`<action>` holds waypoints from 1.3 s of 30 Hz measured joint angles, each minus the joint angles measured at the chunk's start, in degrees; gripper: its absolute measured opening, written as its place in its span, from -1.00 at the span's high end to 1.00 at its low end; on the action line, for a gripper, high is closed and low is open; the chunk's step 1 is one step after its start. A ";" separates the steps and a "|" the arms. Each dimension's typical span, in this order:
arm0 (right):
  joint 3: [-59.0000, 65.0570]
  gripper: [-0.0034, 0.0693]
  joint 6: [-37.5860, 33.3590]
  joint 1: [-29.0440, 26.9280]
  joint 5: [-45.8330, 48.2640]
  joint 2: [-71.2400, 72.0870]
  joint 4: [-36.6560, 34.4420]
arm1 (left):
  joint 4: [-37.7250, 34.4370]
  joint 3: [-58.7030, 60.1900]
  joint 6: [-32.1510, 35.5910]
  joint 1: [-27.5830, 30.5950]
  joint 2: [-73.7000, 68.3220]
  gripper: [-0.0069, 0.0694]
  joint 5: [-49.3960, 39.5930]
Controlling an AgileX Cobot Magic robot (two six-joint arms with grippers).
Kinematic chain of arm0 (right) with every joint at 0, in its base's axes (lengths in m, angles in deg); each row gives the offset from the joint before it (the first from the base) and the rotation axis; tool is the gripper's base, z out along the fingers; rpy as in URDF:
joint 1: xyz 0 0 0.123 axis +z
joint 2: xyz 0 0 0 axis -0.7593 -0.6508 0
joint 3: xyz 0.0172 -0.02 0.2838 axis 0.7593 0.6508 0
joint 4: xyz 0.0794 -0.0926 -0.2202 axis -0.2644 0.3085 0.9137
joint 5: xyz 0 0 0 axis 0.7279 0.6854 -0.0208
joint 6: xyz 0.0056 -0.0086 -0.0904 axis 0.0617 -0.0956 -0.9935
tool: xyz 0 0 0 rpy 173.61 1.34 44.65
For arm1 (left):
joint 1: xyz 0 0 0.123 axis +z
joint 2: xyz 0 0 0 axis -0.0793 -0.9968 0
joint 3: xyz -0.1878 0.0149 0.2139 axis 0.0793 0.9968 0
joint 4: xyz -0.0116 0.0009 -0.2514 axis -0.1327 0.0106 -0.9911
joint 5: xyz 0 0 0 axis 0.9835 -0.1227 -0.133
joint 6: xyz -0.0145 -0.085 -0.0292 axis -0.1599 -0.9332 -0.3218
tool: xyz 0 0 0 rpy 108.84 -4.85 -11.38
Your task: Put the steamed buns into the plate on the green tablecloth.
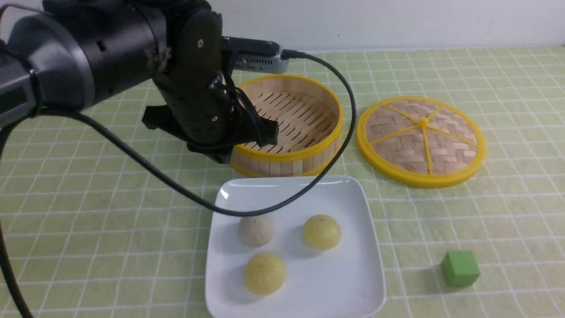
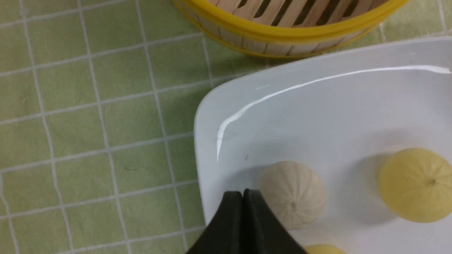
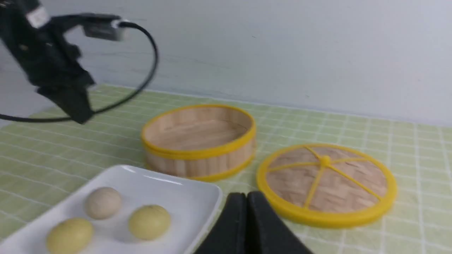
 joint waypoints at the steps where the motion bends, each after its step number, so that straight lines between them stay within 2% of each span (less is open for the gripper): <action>1: 2.61 0.90 0.00 -3.68 0.00 0.00 0.19 | 0.16 0.04 0.00 0.00 0.05 0.81 -0.08; 6: 9.44 0.89 -0.17 -13.61 1.61 0.00 0.76 | 1.74 0.10 -0.04 0.00 1.36 0.81 -3.32; 11: 12.81 0.88 -0.48 -19.10 2.30 0.00 1.33 | 4.35 0.12 0.02 0.00 7.61 0.81 -6.29; 19: 15.15 0.87 -0.48 -21.01 1.09 0.00 1.54 | 9.93 3.08 0.02 0.00 21.53 0.81 -12.11; 25: 15.17 0.84 -0.49 -21.01 0.86 0.00 1.73 | 8.55 18.87 -0.87 0.00 40.02 0.79 -10.53; 30: 15.22 0.83 -0.49 -21.01 0.75 0.00 1.73 | 5.22 35.77 -1.75 0.00 57.84 0.79 -1.56; 33: 15.22 0.81 -0.62 -21.01 0.75 0.00 1.73 | 4.04 48.29 -4.89 0.00 69.87 0.78 10.27; 34: 15.22 0.81 -0.62 -21.01 0.75 0.00 1.73 | 4.03 49.64 -5.35 0.00 70.51 0.78 11.89; 39: 15.22 0.78 -0.67 -21.01 0.68 0.00 1.73 | 3.82 61.94 -9.20 0.00 82.24 0.77 31.67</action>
